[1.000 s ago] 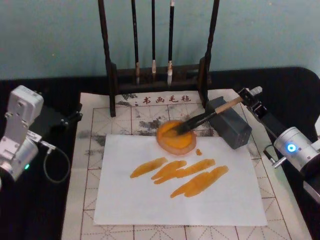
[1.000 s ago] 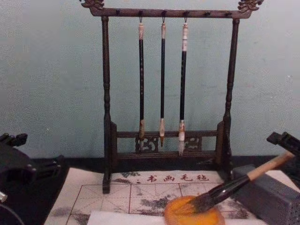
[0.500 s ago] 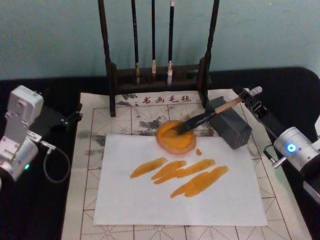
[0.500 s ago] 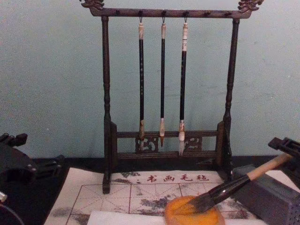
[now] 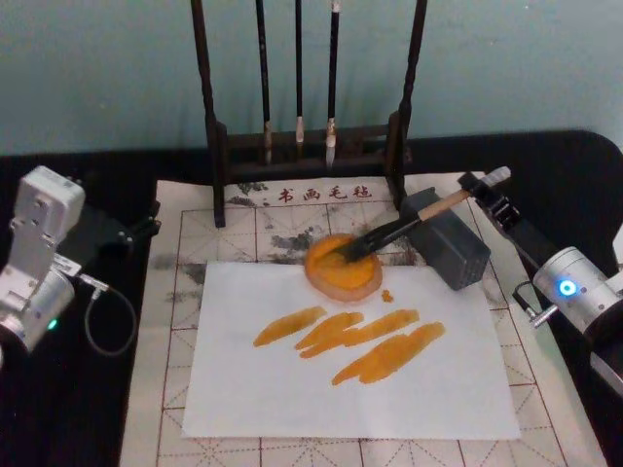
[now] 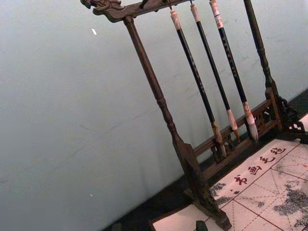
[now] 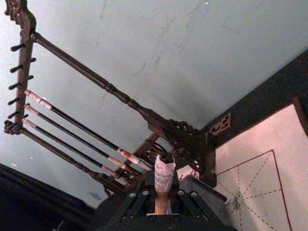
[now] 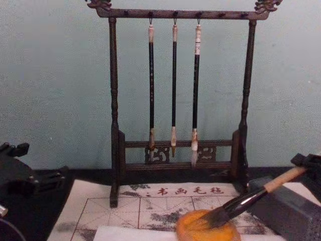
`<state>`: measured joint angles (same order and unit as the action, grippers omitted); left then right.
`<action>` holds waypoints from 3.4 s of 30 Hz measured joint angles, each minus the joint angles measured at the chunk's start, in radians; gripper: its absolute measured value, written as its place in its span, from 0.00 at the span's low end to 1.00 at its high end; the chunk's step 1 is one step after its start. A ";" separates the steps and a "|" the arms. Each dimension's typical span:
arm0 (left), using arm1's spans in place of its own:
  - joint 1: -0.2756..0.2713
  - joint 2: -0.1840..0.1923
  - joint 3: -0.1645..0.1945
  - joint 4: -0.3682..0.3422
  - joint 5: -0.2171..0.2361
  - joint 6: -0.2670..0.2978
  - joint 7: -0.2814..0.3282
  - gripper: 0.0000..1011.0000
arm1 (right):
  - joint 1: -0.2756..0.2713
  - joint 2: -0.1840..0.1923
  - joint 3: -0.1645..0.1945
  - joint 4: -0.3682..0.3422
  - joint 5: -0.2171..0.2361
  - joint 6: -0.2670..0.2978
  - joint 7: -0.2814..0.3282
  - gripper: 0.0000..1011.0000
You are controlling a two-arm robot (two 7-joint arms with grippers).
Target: Pick up the brush from the inkstone, write on the paper, then place the brush back to its original position.
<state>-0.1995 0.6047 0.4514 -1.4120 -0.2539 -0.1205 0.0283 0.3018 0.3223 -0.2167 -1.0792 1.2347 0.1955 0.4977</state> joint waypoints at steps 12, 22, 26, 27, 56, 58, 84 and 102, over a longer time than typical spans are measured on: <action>0.000 0.000 0.000 0.000 0.000 0.000 0.000 0.99 | 0.000 0.000 0.000 0.000 0.000 0.000 0.000 0.18; 0.000 0.000 0.000 0.000 0.000 0.000 0.000 0.99 | 0.000 0.000 0.000 0.000 0.000 0.000 0.000 0.18; 0.000 0.000 0.000 0.000 0.000 0.000 0.000 0.99 | 0.000 0.001 0.000 0.000 0.006 0.002 0.000 0.18; 0.000 0.000 0.000 0.000 0.000 0.000 0.000 0.99 | 0.000 0.002 0.001 0.000 0.019 0.008 0.000 0.18; 0.000 0.000 0.000 0.000 0.000 0.000 0.000 0.99 | -0.061 0.076 0.017 -0.173 0.208 0.086 0.008 0.18; 0.000 0.000 0.000 0.000 0.000 0.000 0.000 0.99 | -0.066 0.086 0.012 -0.188 0.208 0.089 0.012 0.18; 0.000 0.000 0.000 0.000 0.000 0.000 0.000 0.99 | -0.090 0.272 -0.108 -0.303 0.096 0.056 0.117 0.18; 0.000 0.000 0.000 0.000 0.000 0.000 0.000 0.99 | -0.085 0.321 -0.169 -0.325 0.074 0.027 0.110 0.18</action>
<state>-0.1995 0.6046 0.4514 -1.4120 -0.2539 -0.1205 0.0283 0.2173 0.6428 -0.3854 -1.4047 1.3086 0.2222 0.6075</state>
